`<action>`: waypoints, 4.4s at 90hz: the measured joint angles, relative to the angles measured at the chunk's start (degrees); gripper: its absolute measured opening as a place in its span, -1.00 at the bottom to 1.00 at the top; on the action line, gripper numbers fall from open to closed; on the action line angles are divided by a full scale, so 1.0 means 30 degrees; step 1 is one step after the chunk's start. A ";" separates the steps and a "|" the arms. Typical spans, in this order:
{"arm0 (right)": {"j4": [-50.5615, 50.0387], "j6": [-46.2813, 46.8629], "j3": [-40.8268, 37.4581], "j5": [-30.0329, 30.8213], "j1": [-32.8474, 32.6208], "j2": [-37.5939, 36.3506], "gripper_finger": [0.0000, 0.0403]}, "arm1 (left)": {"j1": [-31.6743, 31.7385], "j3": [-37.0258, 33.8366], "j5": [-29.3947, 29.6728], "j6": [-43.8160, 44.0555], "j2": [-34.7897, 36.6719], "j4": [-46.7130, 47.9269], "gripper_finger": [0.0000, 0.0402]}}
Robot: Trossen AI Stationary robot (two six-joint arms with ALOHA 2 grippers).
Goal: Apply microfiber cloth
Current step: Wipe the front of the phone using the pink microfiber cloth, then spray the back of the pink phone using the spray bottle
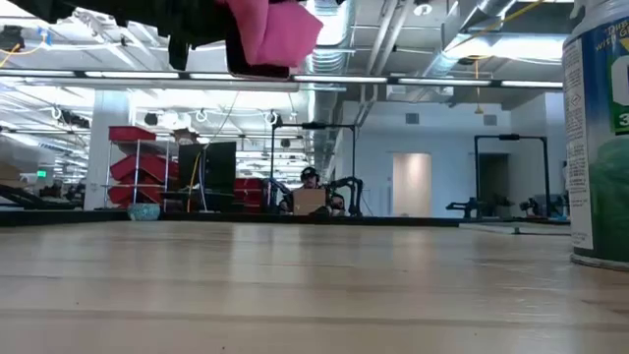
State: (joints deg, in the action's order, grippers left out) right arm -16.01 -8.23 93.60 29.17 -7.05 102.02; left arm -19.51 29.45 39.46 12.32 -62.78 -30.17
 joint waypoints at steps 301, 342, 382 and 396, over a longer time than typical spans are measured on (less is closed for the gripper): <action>1.0535 1.2010 -1.6976 -0.5045 0.0138 -0.1000 -0.10 | -0.0350 -0.0036 0.0131 -0.0248 -0.0015 0.1311 -0.99; 1.4691 1.1172 -1.6923 -0.5064 0.0283 -0.0998 0.40 | -0.0350 -0.0036 0.0131 -0.1270 -0.0015 0.1268 -0.99; 1.2661 0.7835 -1.3854 -0.5045 0.0634 -0.2005 0.31 | -0.0350 -0.0036 0.0897 -0.6682 -0.0015 0.1383 -0.99; 1.0188 0.6879 -1.3495 -0.3733 0.0653 -0.3944 -0.13 | -0.0357 -0.0036 0.1706 -0.9127 -0.0015 0.1881 -0.99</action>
State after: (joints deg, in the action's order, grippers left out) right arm 14.56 12.41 53.12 17.97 -5.09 90.18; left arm -20.58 29.34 44.58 -15.07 -62.83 -24.53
